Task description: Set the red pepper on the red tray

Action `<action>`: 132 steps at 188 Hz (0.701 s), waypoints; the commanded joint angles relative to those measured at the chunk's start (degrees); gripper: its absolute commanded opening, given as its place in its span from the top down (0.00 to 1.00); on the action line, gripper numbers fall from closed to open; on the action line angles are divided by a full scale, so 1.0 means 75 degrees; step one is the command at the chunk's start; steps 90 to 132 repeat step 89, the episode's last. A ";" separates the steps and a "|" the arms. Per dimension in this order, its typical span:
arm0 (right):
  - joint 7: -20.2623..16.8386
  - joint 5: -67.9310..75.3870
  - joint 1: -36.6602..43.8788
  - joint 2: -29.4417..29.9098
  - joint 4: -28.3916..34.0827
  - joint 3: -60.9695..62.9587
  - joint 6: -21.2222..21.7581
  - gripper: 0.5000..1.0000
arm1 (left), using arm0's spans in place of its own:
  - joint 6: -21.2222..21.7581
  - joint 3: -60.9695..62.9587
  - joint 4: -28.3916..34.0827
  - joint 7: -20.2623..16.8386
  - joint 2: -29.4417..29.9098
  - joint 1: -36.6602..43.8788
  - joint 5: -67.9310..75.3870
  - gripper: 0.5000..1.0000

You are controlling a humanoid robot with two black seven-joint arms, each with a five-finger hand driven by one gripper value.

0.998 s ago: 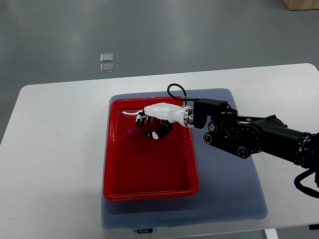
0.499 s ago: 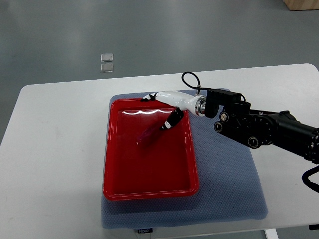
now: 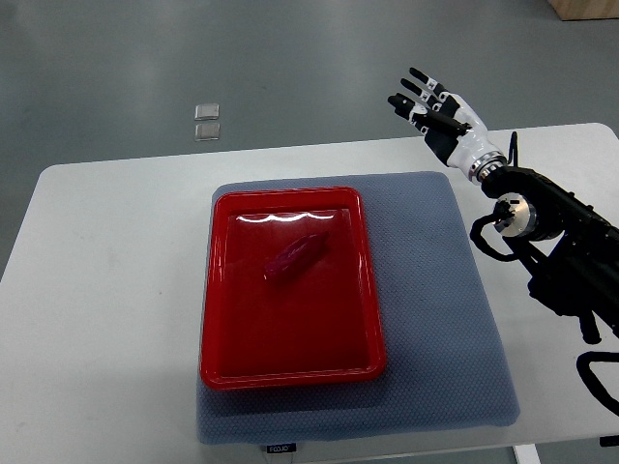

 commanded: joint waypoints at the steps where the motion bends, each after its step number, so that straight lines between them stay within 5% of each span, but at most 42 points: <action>1: -0.0013 0.1658 -0.0283 0.0001 -0.0354 0.0159 0.0456 0.18 | 0.0000 0.0000 -0.0001 0.0001 0.0000 -0.0001 0.0001 0.00; 55: -0.0013 0.2175 -0.0775 0.0071 -0.0412 0.0124 0.1277 0.18 | 0.0000 0.0000 -0.0001 0.0001 0.0000 -0.0001 0.0001 0.00; 132: -0.0013 0.2151 -0.0752 0.0036 -0.0412 0.0124 0.1324 0.17 | 0.0000 0.0000 -0.0001 0.0001 0.0000 -0.0001 0.0001 0.00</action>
